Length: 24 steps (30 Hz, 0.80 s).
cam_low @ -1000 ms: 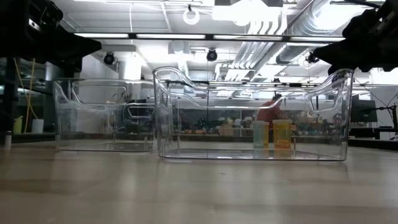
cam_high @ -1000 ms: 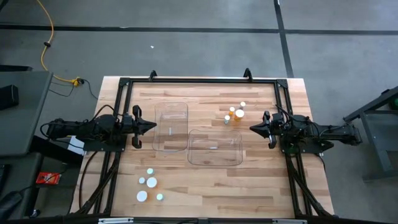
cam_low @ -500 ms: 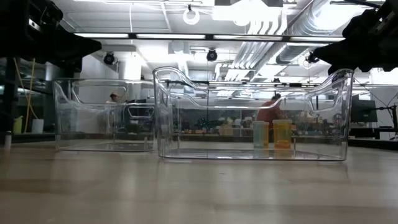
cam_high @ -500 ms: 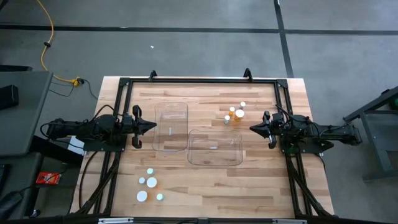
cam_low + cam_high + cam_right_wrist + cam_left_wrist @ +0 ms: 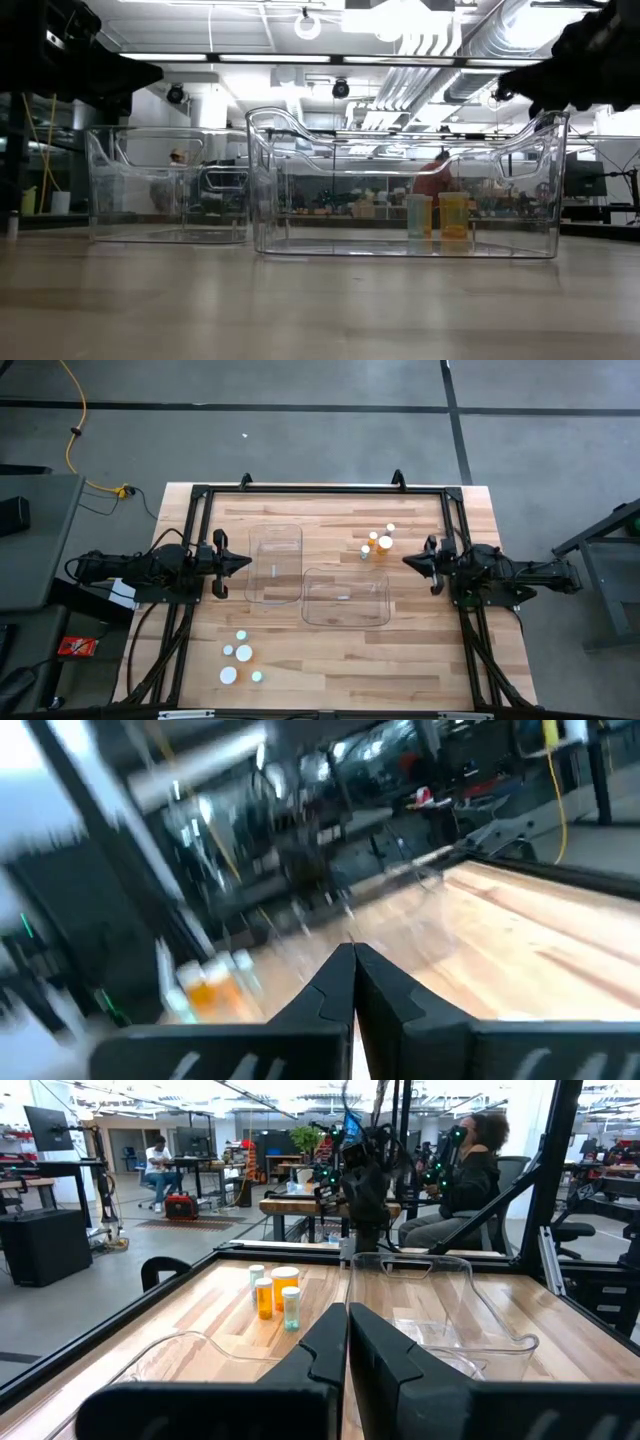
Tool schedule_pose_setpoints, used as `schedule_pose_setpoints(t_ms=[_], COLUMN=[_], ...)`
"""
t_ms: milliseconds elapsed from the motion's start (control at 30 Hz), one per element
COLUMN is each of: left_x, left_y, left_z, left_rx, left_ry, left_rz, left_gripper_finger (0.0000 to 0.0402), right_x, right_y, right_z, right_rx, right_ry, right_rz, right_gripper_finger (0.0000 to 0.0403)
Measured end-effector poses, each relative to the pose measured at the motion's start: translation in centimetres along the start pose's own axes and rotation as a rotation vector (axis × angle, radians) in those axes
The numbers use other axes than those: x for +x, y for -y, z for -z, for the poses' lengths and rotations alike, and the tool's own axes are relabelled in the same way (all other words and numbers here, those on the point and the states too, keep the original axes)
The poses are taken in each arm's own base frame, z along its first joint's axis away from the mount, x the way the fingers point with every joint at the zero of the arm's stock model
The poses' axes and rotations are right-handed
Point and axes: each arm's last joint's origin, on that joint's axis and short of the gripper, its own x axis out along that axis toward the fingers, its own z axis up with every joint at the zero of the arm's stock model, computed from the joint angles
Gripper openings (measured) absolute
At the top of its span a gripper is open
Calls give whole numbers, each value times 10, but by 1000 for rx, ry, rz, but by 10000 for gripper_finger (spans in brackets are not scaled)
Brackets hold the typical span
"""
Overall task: Pick and place medicine bottles into bin by pill shape (circle, oval)
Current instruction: Put the top orange capsule bottle into the right transparent bin
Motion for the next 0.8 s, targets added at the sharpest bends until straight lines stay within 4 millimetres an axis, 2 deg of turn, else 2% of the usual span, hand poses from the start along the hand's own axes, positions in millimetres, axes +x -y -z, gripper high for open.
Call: schedule_pose_setpoints(t_ms=[233, 300, 467, 567, 800], left_x=[0, 0, 0, 0, 0], left_y=[0, 0, 0, 0, 0], left_z=[0, 0, 0, 0, 0], left_rx=[0, 0, 0, 0, 0], left_ry=[0, 0, 0, 0, 0], left_rz=[0, 0, 0, -1, 0], left_gripper_finger=[5, 5, 5, 5, 5], right_x=[-4, -5, 3, 14, 55], right_y=[-2, -3, -8, -8, -8], right_z=[-26, -29, -41, -44, -57], right_rx=[286, 299, 285, 248, 172], right_ry=[370, 404, 356, 248, 42], right_rz=[130, 128, 194, 276, 444], right_gripper_finger=[0, 0, 17, 57, 193])
